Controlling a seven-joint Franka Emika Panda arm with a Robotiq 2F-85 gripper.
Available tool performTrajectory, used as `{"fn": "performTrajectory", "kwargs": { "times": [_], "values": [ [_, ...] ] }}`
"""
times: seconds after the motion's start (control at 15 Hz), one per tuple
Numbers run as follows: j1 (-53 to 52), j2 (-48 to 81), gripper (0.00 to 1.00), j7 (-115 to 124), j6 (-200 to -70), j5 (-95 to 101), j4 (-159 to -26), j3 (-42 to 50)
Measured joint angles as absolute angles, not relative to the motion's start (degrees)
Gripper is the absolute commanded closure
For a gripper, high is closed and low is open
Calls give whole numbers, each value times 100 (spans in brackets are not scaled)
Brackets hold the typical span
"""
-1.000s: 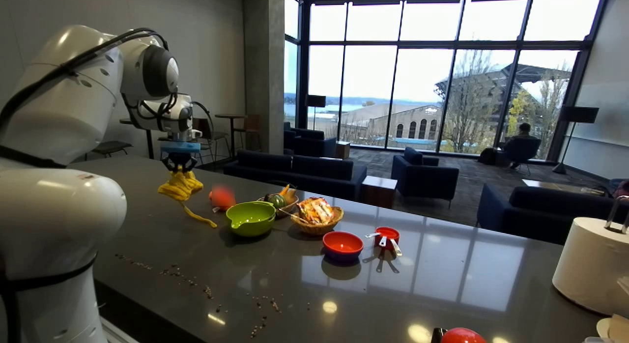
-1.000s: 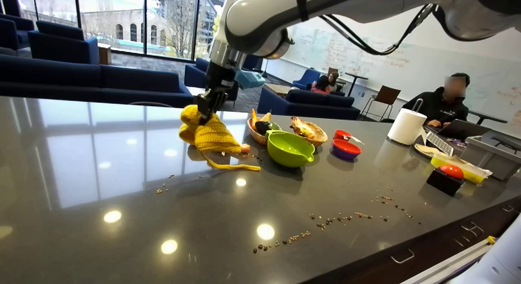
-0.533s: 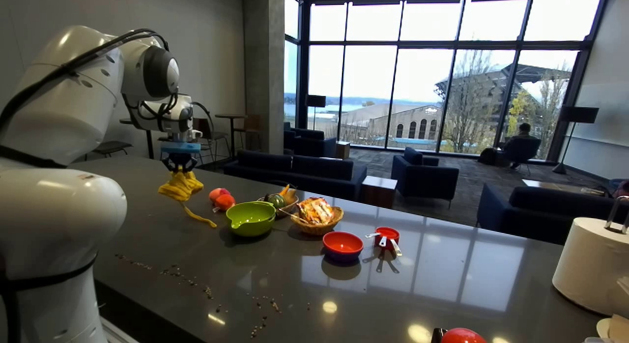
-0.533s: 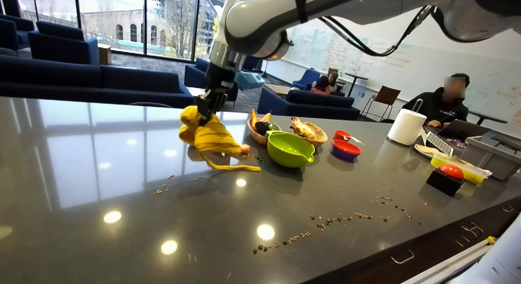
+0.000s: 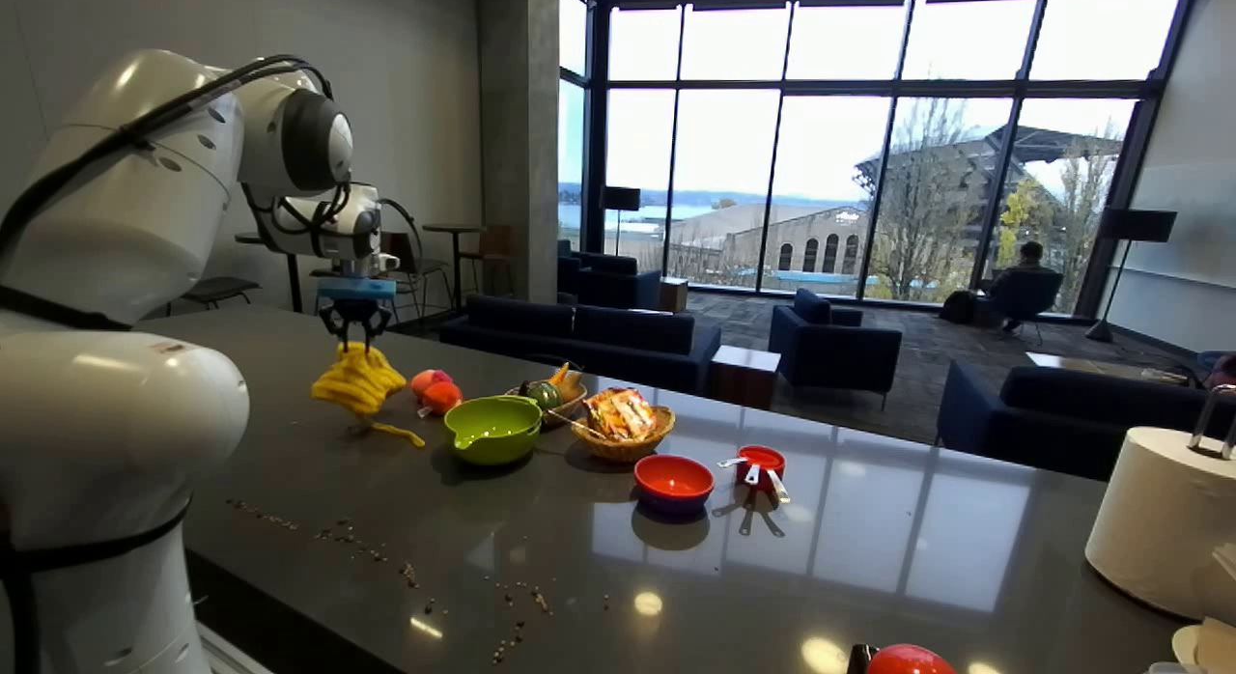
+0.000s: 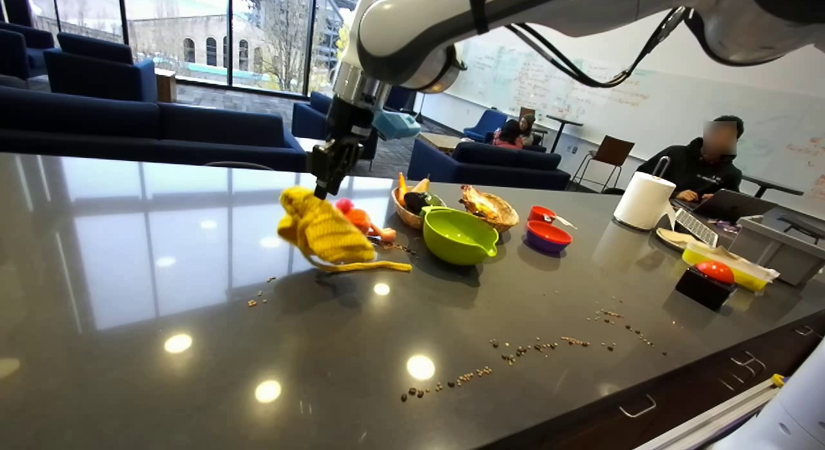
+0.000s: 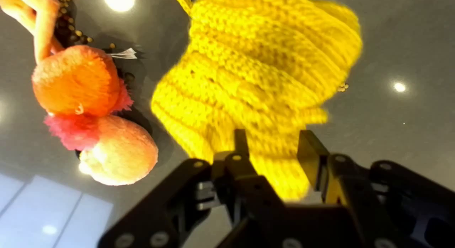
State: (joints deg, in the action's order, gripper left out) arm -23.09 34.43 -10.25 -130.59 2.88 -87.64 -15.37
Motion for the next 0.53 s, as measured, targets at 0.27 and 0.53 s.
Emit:
{"fn": "performTrajectory", "kwargs": {
  "times": [0.27, 0.53],
  "values": [
    [-2280, 3427, 2, -1015, -13059, 288, -8751, -1520],
    [-2258, 3383, 0, -896, -13053, 303, -8754, -1402]
  ]
}}
